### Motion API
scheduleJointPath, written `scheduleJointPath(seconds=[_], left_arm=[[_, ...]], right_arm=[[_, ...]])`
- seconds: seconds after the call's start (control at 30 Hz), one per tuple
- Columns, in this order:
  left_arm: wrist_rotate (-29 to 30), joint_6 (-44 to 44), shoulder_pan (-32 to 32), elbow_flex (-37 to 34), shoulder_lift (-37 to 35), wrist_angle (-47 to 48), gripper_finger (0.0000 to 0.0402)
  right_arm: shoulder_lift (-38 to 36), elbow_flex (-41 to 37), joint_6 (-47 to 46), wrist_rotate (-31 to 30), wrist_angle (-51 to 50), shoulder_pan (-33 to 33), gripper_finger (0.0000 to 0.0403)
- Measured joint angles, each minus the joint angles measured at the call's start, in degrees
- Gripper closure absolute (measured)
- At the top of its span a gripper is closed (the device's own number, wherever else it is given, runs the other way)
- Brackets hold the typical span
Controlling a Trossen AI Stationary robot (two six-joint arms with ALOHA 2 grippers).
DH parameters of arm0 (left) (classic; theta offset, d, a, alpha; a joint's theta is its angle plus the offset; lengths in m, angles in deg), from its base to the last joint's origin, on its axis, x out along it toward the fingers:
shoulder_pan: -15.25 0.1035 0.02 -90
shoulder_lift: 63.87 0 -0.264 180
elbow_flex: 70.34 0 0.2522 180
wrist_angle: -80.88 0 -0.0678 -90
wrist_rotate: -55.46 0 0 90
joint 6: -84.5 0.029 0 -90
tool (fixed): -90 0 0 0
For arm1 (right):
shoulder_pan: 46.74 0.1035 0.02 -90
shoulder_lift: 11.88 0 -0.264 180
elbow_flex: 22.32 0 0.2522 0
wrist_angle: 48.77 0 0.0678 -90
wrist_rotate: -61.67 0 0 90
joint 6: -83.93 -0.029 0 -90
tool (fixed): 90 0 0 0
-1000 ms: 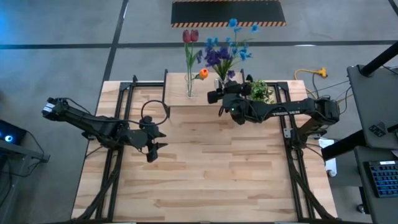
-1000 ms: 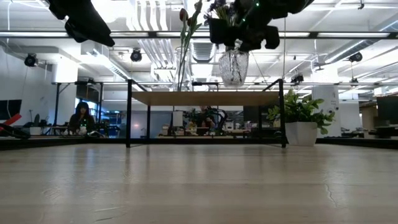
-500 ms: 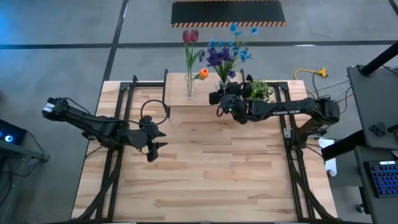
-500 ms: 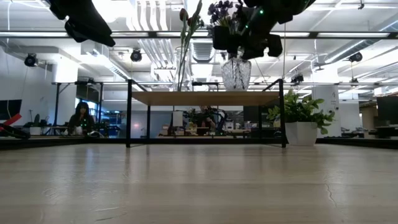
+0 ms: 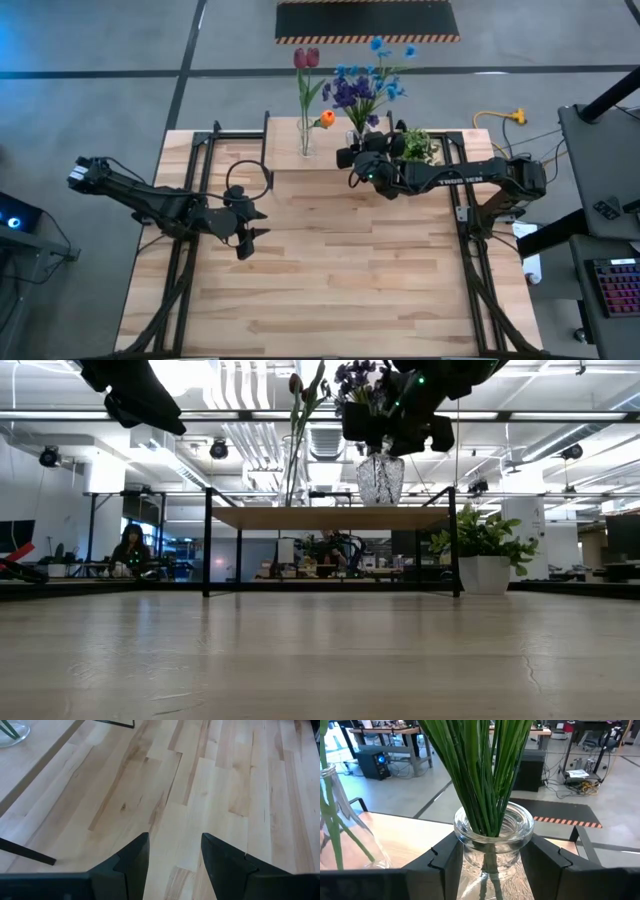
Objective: Pick and place flowers into a vace then onto a shelf
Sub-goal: Put the transparent vase with the flowers on the shelf
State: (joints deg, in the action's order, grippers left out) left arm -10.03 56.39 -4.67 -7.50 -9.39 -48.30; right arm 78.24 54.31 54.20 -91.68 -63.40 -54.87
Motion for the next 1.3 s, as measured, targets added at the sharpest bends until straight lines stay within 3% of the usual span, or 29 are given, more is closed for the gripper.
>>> scheduleJointPath(seconds=[0.6, 1.3], left_arm=[[0.02, 0.00, 0.04, 0.00, 0.02, -0.02, 0.0238], [0.04, 0.04, 0.02, 0.01, 0.02, -0.02, 0.0238]], right_arm=[[-0.02, -0.03, 0.10, 1.07, -0.13, -0.04, 0.0208], [0.01, -0.28, 0.35, 0.39, -0.08, -0.04, 0.0206]])
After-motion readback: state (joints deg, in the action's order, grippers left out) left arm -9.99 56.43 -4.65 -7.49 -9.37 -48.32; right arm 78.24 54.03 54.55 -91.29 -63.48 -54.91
